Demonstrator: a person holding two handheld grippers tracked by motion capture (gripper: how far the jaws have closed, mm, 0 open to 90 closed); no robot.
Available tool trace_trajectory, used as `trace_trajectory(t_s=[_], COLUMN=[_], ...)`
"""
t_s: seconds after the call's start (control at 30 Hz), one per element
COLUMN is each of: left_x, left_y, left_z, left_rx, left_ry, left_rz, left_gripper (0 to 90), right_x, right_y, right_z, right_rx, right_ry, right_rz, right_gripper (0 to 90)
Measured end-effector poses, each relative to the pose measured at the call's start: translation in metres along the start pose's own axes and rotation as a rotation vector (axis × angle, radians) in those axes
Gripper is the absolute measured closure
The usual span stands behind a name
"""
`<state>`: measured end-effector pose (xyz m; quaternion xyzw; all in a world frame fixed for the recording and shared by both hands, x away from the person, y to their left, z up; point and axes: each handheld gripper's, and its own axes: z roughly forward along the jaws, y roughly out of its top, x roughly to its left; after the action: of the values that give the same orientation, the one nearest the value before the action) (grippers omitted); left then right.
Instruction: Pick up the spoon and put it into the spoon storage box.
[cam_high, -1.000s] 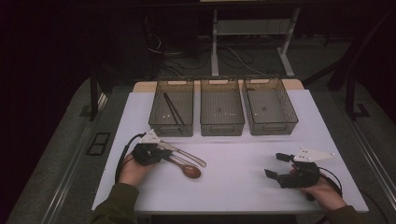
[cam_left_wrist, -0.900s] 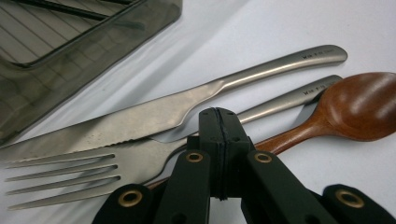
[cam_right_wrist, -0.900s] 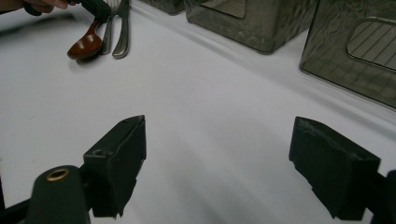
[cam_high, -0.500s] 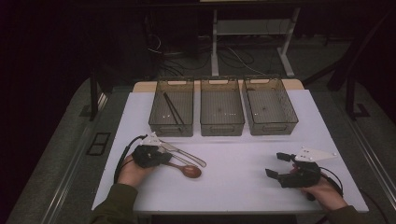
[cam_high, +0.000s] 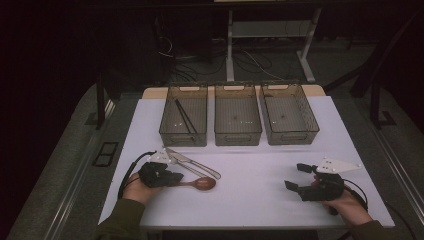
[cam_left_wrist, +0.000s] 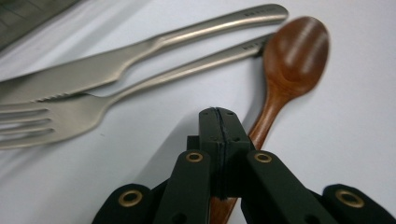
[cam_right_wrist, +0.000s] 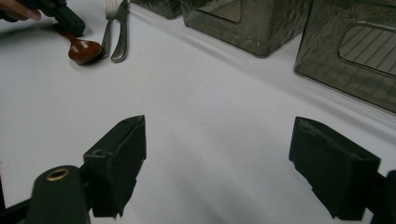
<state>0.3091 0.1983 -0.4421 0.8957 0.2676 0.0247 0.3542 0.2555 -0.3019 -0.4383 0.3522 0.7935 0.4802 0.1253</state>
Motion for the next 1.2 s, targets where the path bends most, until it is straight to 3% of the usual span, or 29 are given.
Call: trace_trajectory(t_s=[0.2, 0.3, 0.33, 0.67, 0.77, 0.9, 1.07, 1.2], left_x=[-0.007, -0.006, -0.007, -0.018, -0.024, -0.032, -0.038, -0.039], left_y=[-0.004, -0.004, -0.003, 0.014, 0.020, 0.026, 0.032, 0.032], left_z=[-0.003, -0.006, -0.007, -0.011, -0.008, 0.003, 0.015, 0.022], left_rx=[-0.002, -0.028, -0.042, -0.146, -0.175, -0.170, -0.178, -0.179], left_ry=[0.000, 0.001, 0.003, 0.033, 0.037, 0.038, 0.024, 0.018], left_rz=[-0.008, -0.008, -0.022, -0.006, -0.015, -0.015, 0.000, -0.013], left_gripper=[88.7, 88.5, 87.1, 67.0, 60.8, 51.6, 44.1, 42.0], right_x=[-0.001, 0.000, 0.000, 0.000, 0.000, 0.000, 0.000, 0.000], right_y=[0.000, 0.000, 0.000, 0.000, 0.001, 0.001, 0.001, 0.000], right_z=[-0.001, 0.000, 0.000, 0.000, 0.001, 0.001, 0.002, 0.002], right_rx=[-0.004, -0.003, -0.003, -0.001, -0.003, -0.003, -0.001, 0.003], right_ry=[-0.002, 0.000, 0.001, 0.003, 0.004, 0.007, 0.005, 0.006], right_rz=[0.002, -0.002, -0.003, -0.005, -0.007, -0.004, -0.005, -0.008], right_gripper=[18.0, 18.0, 18.0, 18.0, 18.0, 18.0, 18.0, 18.0])
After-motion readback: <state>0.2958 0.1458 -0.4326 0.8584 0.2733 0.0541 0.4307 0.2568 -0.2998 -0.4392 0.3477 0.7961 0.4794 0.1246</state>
